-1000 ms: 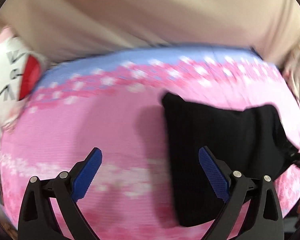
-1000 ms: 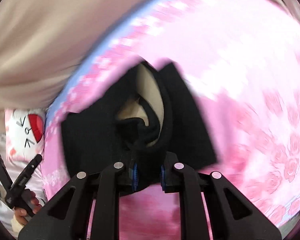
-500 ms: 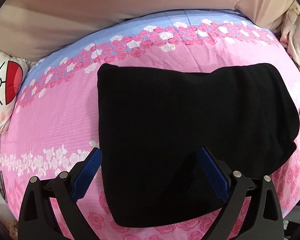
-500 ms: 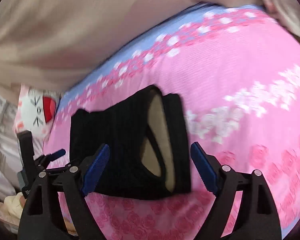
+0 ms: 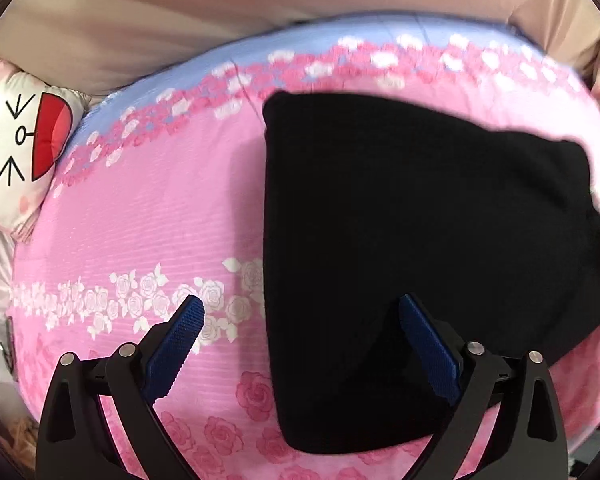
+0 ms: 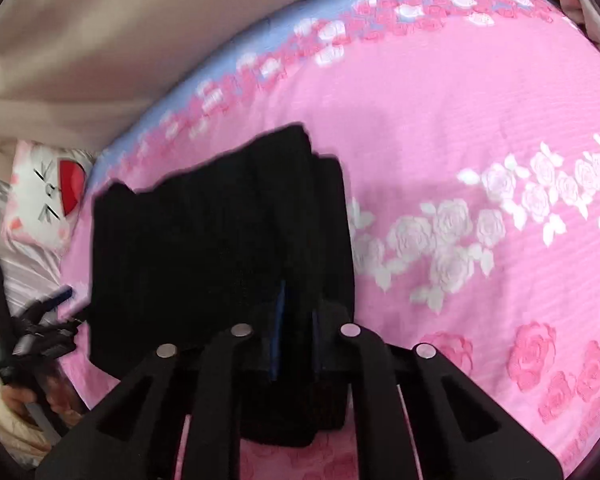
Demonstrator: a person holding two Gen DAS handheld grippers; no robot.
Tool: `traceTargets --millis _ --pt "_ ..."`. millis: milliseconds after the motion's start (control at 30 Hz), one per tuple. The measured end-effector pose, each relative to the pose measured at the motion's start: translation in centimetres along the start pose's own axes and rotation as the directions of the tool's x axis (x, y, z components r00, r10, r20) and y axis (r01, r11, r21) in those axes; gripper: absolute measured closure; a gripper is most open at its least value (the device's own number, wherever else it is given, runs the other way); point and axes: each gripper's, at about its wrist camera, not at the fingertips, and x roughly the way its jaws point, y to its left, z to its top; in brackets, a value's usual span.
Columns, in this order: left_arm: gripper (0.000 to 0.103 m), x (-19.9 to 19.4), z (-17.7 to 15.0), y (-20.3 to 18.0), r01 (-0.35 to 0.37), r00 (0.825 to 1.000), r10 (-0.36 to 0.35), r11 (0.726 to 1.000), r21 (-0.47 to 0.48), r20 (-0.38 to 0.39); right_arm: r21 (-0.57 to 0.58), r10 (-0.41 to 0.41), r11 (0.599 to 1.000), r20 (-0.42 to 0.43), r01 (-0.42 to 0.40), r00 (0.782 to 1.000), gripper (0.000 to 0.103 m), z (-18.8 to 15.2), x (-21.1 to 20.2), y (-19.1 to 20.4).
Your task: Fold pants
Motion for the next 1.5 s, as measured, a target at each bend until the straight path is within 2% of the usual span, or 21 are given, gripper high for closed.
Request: traceTargets --millis 67,133,333,433,467,500,567,633,733,767,867,900,1000,1033,1067,1100,1133,1200,1300,1433,1500 --pt "0.005 -0.2 0.1 0.0 -0.001 1.0 0.001 1.0 0.014 0.015 0.038 -0.059 0.998 0.113 0.055 0.992 0.069 0.6 -3.2 0.3" --pt "0.006 -0.5 0.2 0.2 0.018 0.999 -0.018 1.0 0.01 0.027 0.028 -0.043 0.999 0.198 0.038 0.979 0.069 1.0 -5.9 1.5" --pt "0.005 0.2 -0.1 -0.7 0.034 0.999 -0.035 0.998 0.049 0.02 -0.26 0.109 0.959 -0.011 -0.108 0.994 0.069 2.6 0.6 12.3" --pt "0.005 0.2 0.1 -1.1 0.02 1.0 -0.022 0.997 0.075 0.019 -0.362 0.054 0.928 -0.095 -0.085 0.994 0.072 3.3 6.5 14.6" --pt "0.005 0.3 0.1 -1.1 0.022 1.0 -0.023 0.997 0.079 0.016 -0.376 -0.03 0.927 -0.054 0.007 0.998 0.079 4.0 7.7 13.3" --pt "0.005 0.4 0.2 -1.0 0.032 0.999 -0.033 0.996 0.078 0.014 -0.323 -0.033 0.946 -0.036 0.02 0.999 0.103 5.0 7.9 11.7" --pt "0.005 0.5 0.3 -0.8 0.047 0.999 -0.048 0.996 0.07 0.005 -0.102 0.013 0.995 -0.009 -0.014 1.0 0.103 6.8 6.3 7.2" --pt "0.005 -0.4 0.9 -0.2 0.041 0.999 -0.043 0.998 0.049 0.033 -0.069 0.038 0.997 0.046 -0.034 0.998 0.099 7.0 3.7 6.5" --pt "0.005 -1.8 2.5 1.1 0.027 0.993 -0.027 1.0 0.002 0.112 -0.177 0.004 0.984 0.034 0.002 0.999 0.099 5.8 2.9 6.8" --pt "0.005 -1.6 3.2 1.5 0.025 0.993 -0.024 1.0 -0.007 0.116 -0.157 -0.088 0.983 0.025 0.091 0.996 0.103 5.3 3.8 4.7" --pt "0.005 0.4 6.1 2.4 -0.027 0.994 0.028 1.0 -0.013 0.107 0.069 -0.046 0.997 0.062 0.041 0.997 0.103 5.2 2.2 1.0" --pt "0.005 1.3 7.1 2.7 -0.03 0.994 0.031 0.999 -0.01 0.107 0.072 -0.055 0.996 0.096 0.048 0.994 0.097 4.9 0.9 1.2" --pt "0.005 3.6 9.2 2.7 -0.024 0.995 0.023 1.0 0.011 0.094 0.003 0.004 1.0 0.112 -0.004 0.994 0.098 3.6 -1.0 2.7" --pt "0.005 4.0 9.6 2.5 -0.03 0.995 0.028 0.999 0.016 0.094 -0.045 -0.034 0.998 0.09 0.038 0.995 0.099 2.9 -0.5 2.9" --pt "0.005 4.5 9.9 2.3 -0.034 0.996 0.033 0.999 0.017 0.089 -0.09 -0.147 0.984 0.048 0.15 0.988 0.099 2.2 1.0 2.0" --pt "0.005 5.2 10.4 1.9 -0.039 0.996 0.037 0.999 0.02 0.077 -0.072 -0.201 0.977 0.024 0.202 0.979 0.09 1.9 1.9 0.9" --pt "0.005 5.6 10.7 1.6 -0.046 0.997 0.044 0.999 0.027 0.065 0.004 -0.251 0.968 0.027 0.251 0.968 0.09 1.7 1.3 -0.7" --pt "0.005 5.9 11.0 1.1 -0.067 0.996 0.065 0.997 0.039 0.064 0.044 -0.209 0.978 0.099 0.205 0.973 0.089 1.4 -1.7 -0.7" --pt "0.005 5.3 11.3 1.1 -0.071 0.994 0.068 0.997 0.03 0.08 -0.063 -0.12 0.99 0.111 0.127 0.987 0.089 0.2 -4.1 2.0" --pt "0.006 2.5 10.5 1.7 -0.011 0.993 0.016 0.999 -0.04 0.12 -0.205 -0.199 0.958 0.033 0.201 0.979 0.083 -3.3 -2.3 4.1" --pt "0.006 0.8 9.4 1.3 0.008 0.989 -0.004 1.0 -0.023 0.145 -0.144 -0.221 0.965 0.012 0.22 0.975 0.064 -4.4 -1.8 3.0"
